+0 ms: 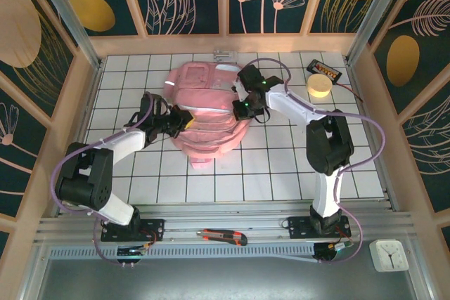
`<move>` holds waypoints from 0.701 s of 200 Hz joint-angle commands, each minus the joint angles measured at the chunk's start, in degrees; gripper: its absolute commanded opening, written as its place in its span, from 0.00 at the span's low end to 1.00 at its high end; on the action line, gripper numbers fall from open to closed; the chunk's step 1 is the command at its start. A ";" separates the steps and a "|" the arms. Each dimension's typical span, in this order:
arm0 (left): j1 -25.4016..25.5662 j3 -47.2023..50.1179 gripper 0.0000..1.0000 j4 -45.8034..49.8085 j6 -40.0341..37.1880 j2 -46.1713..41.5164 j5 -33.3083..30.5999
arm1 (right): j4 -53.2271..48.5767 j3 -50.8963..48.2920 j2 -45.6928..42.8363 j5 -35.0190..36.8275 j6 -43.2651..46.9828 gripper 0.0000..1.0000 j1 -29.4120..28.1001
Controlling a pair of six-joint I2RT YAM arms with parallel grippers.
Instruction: Pack the student bag
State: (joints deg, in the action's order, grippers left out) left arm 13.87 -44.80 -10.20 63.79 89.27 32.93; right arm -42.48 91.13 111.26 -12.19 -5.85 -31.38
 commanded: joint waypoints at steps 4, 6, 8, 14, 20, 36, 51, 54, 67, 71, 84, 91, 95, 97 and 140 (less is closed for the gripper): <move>-2.21 0.04 0.00 5.71 -3.09 -1.52 -2.61 | -0.50 2.73 1.05 6.94 0.20 0.00 3.79; -2.28 0.05 0.00 5.58 -3.00 -1.55 -2.61 | -0.46 2.73 0.97 6.92 0.17 0.00 3.85; -2.27 0.08 0.00 5.48 -2.89 -1.56 -2.56 | -0.44 2.69 0.95 6.91 0.19 0.00 3.84; -2.34 0.13 0.00 5.09 -2.55 -1.62 -2.68 | -0.39 2.65 0.79 6.83 0.05 0.00 3.78; -2.27 0.14 0.00 4.72 -2.28 -1.57 -2.69 | -0.41 2.56 0.64 6.74 -0.03 0.00 3.78; -2.27 0.10 0.00 3.24 -1.45 -1.39 -2.26 | -0.41 2.15 0.06 6.48 -0.13 0.11 3.79; -2.27 0.08 0.19 1.72 -0.56 -1.06 -1.62 | -0.41 1.73 -0.87 6.30 -0.30 0.32 3.82; -2.28 0.10 0.23 1.53 -0.40 -1.04 -1.56 | -0.48 1.69 -1.12 6.23 -0.31 0.38 3.86; -2.27 0.02 0.43 1.30 -0.13 -1.12 -1.34 | -0.60 1.37 -2.22 5.97 -0.47 0.55 3.85; -2.32 -0.15 0.49 1.36 -0.20 -1.19 -1.36 | -0.68 1.29 -2.53 5.80 -0.48 0.58 3.86; -2.35 -0.36 0.62 1.75 -0.23 -1.53 -1.40 | -0.93 1.16 -3.97 5.38 -0.82 0.66 3.92; -2.34 -0.49 0.69 1.76 -0.15 -2.01 -1.40 | -1.05 1.08 -4.77 5.12 -1.04 0.68 3.98; -2.25 -0.54 0.74 1.76 -0.11 -2.31 -1.30 | -1.04 1.05 -5.23 4.92 -1.21 0.68 4.04; -2.33 -0.59 0.76 1.87 -0.15 -2.47 -1.29 | -1.03 1.06 -5.41 4.81 -1.35 0.69 4.04; -2.31 -1.48 0.99 4.80 -2.79 -6.87 -1.65 | -1.55 2.84 -8.39 3.22 -3.85 0.69 4.52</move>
State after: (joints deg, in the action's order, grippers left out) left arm 11.92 -44.93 -8.60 63.18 85.36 31.94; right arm -42.92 91.68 106.21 -8.19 -7.42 -26.87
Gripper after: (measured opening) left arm 0.983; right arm 0.692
